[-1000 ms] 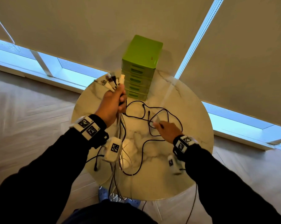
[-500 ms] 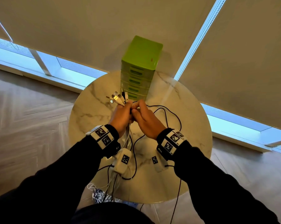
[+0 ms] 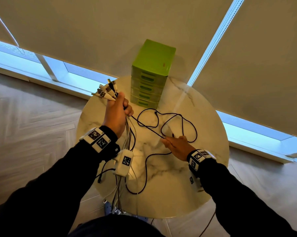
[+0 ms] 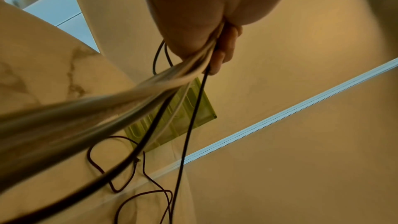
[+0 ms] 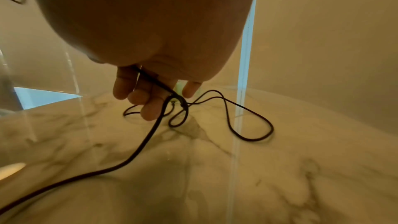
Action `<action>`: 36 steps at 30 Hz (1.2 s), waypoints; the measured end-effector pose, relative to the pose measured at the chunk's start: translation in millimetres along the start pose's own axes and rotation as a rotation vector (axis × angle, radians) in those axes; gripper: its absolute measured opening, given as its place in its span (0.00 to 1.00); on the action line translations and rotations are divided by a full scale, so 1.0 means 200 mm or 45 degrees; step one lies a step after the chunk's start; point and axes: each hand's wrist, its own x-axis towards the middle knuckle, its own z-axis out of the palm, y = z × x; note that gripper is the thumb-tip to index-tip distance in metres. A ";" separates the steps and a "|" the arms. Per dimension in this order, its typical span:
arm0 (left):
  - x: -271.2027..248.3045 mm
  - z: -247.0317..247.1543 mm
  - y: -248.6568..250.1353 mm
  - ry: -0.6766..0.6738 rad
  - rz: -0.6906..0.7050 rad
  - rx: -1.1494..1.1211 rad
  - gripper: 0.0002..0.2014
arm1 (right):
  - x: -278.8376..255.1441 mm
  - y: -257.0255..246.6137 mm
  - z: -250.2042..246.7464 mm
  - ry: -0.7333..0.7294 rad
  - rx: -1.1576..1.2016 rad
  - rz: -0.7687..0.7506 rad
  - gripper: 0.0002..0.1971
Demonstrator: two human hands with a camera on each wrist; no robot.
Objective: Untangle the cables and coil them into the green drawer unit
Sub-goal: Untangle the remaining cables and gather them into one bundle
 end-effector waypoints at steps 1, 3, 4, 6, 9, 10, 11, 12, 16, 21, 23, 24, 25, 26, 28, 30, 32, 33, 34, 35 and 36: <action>0.00 -0.01 0.01 -0.020 0.023 0.003 0.14 | 0.01 0.02 -0.01 -0.001 0.005 0.033 0.16; -0.02 -0.01 0.03 -0.067 0.054 0.050 0.14 | 0.05 0.04 -0.05 0.060 0.061 0.091 0.18; -0.03 -0.01 0.03 -0.087 0.066 0.082 0.14 | 0.06 0.05 -0.07 0.092 0.081 0.109 0.19; -0.05 -0.01 0.03 -0.129 0.087 0.153 0.15 | 0.11 0.04 -0.12 0.156 0.062 0.124 0.19; -0.09 0.00 0.01 -0.192 0.084 0.270 0.15 | 0.18 -0.03 -0.20 0.338 0.172 0.067 0.19; -0.10 0.01 -0.01 -0.214 0.067 0.305 0.15 | 0.20 -0.07 -0.23 0.401 0.296 0.022 0.19; -0.12 0.02 -0.03 -0.237 0.048 0.334 0.15 | 0.20 -0.13 -0.26 0.447 0.400 -0.023 0.18; -0.14 0.02 -0.05 -0.260 0.027 0.359 0.15 | 0.20 -0.18 -0.29 0.471 0.483 -0.068 0.18; -0.15 0.06 -0.12 -0.358 -0.127 0.430 0.16 | 0.13 -0.37 -0.36 0.426 0.580 -0.268 0.17; -0.14 0.12 -0.15 -0.448 -0.321 0.418 0.19 | 0.03 -0.43 -0.39 0.321 0.386 -0.437 0.10; -0.14 0.14 -0.17 -0.454 -0.280 0.463 0.14 | -0.03 -0.40 -0.38 0.278 0.340 -0.396 0.11; -0.14 0.16 -0.18 -0.448 -0.258 0.477 0.14 | -0.06 -0.37 -0.38 0.266 0.320 -0.356 0.13; -0.15 0.18 -0.20 -0.437 -0.249 0.471 0.15 | -0.09 -0.33 -0.37 0.274 0.307 -0.309 0.15; -0.16 0.19 -0.21 -0.420 -0.250 0.448 0.16 | -0.13 -0.29 -0.37 0.286 0.305 -0.248 0.15; -0.18 0.25 -0.25 -0.426 -0.297 0.372 0.17 | -0.22 -0.17 -0.35 0.326 0.355 -0.078 0.14; -0.23 0.32 -0.28 -0.462 -0.399 0.279 0.14 | -0.34 -0.01 -0.29 0.360 0.417 0.142 0.12; -0.29 0.40 -0.31 -0.527 -0.500 0.200 0.12 | -0.46 0.17 -0.21 0.368 0.478 0.404 0.09; -0.32 0.44 -0.32 -0.564 -0.538 0.170 0.11 | -0.53 0.26 -0.16 0.354 0.506 0.530 0.09; -0.36 0.49 -0.34 -0.612 -0.578 0.148 0.10 | -0.60 0.33 -0.10 0.331 0.538 0.642 0.11; -0.40 0.53 -0.35 -0.664 -0.621 0.127 0.09 | -0.67 0.39 -0.04 0.312 0.570 0.733 0.13; -0.44 0.58 -0.37 -0.716 -0.660 0.104 0.09 | -0.74 0.44 0.01 0.311 0.590 0.797 0.14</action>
